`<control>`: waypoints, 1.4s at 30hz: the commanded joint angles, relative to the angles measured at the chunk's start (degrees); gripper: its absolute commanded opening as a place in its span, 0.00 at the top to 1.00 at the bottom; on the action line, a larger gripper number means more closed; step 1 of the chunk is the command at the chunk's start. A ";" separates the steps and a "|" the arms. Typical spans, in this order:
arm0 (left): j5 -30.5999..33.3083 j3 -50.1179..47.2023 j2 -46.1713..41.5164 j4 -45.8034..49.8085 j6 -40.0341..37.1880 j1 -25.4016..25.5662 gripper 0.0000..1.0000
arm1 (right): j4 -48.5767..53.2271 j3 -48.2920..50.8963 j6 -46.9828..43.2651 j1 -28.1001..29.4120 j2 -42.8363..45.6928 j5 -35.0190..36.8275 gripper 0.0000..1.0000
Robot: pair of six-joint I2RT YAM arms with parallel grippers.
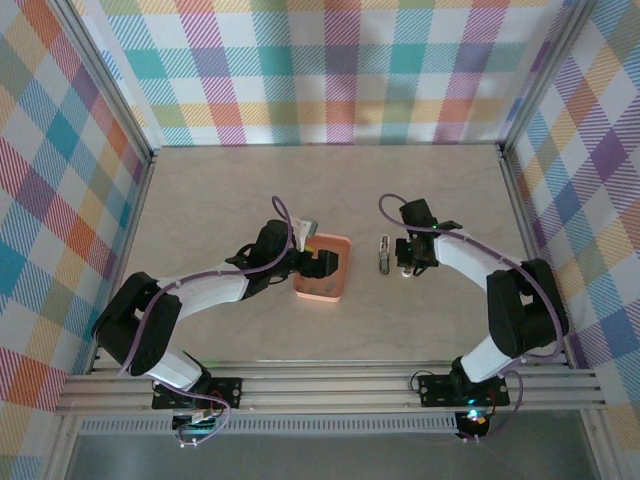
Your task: Load the staples into the stapler
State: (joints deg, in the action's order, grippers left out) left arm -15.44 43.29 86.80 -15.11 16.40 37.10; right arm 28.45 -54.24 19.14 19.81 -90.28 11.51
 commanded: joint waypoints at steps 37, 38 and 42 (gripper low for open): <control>0.06 0.57 -0.85 0.35 -1.09 0.69 0.11 | 1.05 -2.54 -1.38 -0.85 -2.19 0.36 0.85; 0.06 0.57 -0.85 0.35 -1.04 0.65 0.10 | 1.03 -2.54 -1.31 -0.88 -2.51 0.44 0.85; -0.03 0.51 -0.87 0.35 -1.09 0.66 0.10 | 1.00 -2.54 -1.39 -0.83 -3.27 0.31 0.85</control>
State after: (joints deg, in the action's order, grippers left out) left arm -15.42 43.29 86.80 -15.00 16.40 37.10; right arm 28.71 -55.42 18.50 19.40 -92.27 11.53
